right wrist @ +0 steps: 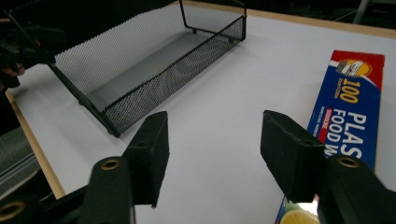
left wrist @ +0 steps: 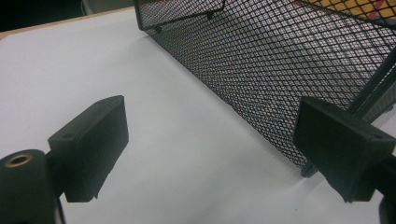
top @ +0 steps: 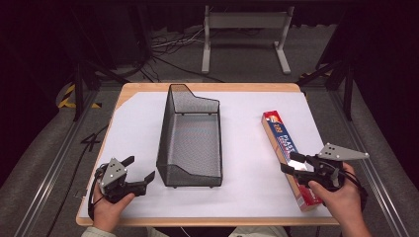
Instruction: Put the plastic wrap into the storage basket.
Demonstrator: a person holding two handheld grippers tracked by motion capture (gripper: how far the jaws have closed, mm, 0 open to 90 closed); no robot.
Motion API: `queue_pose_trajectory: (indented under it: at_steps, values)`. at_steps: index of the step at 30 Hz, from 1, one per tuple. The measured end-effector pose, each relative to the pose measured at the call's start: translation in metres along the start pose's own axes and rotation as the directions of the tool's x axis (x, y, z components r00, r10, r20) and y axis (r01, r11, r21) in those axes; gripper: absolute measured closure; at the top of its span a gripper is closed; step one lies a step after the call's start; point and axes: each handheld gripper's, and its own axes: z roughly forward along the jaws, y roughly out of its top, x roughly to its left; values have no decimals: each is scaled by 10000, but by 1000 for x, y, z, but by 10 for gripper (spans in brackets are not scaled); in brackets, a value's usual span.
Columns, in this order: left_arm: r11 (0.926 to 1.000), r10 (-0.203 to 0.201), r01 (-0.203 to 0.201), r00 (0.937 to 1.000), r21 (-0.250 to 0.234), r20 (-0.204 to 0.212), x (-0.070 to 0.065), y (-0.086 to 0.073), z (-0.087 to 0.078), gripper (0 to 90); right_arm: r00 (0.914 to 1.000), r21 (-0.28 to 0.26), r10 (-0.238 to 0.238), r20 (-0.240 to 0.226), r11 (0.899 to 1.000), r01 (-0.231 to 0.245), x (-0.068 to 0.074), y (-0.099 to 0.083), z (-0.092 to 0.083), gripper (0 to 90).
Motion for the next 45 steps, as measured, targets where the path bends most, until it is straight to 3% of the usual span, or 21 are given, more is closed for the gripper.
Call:
queue_pose_trajectory:
  at_steps: [5,9,14,15,19,27,30,37,39,42,43,45]
  values:
    - [10000,-9,9,10000,5,-48,0,-1,-1,113,9989,-699,226,-422,9972,-255,-2,5,-2,372]
    - [10000,-71,71,9999,27,-101,1,-1,0,113,9999,-946,113,-104,9954,-122,-4,11,0,345]
    - [10000,-23,23,10000,19,-93,0,-1,0,113,9992,-585,55,400,9983,-31,-12,24,6,310]
    - [10000,-38,39,9999,52,-109,0,-1,0,113,9972,-288,-101,745,9995,123,-15,29,10,286]
    - [10000,-29,29,9999,48,-124,1,-1,-1,113,9892,31,-266,1443,9996,264,-22,35,21,269]
    - [10000,-21,21,9999,24,-105,0,-1,0,113,9779,1110,-143,2088,9938,-91,-41,40,40,267]
    - [10000,-37,37,9999,36,-94,1,-1,0,113,9725,1664,-158,2324,9858,-238,-49,41,47,262]
    - [10000,-7,7,10000,19,-67,1,-1,0,113,9624,2348,160,2713,9685,-823,-59,36,59,249]
    - [10000,-16,16,10000,48,-62,1,-1,1,114,9647,2895,361,2610,9504,-1139,-61,32,64,241]
    - [10000,-2,3,9999,43,-107,1,0,1,115,9583,3559,594,2794,9206,-1608,-64,23,72,206]
    - [10000,-1,2,9999,46,-108,1,0,2,115,9550,3684,667,2891,9130,-1753,-66,21,74,205]
    - [10000,-8,9,10000,30,-91,1,0,2,114,9524,3765,741,2956,9072,-1875,-67,20,75,205]
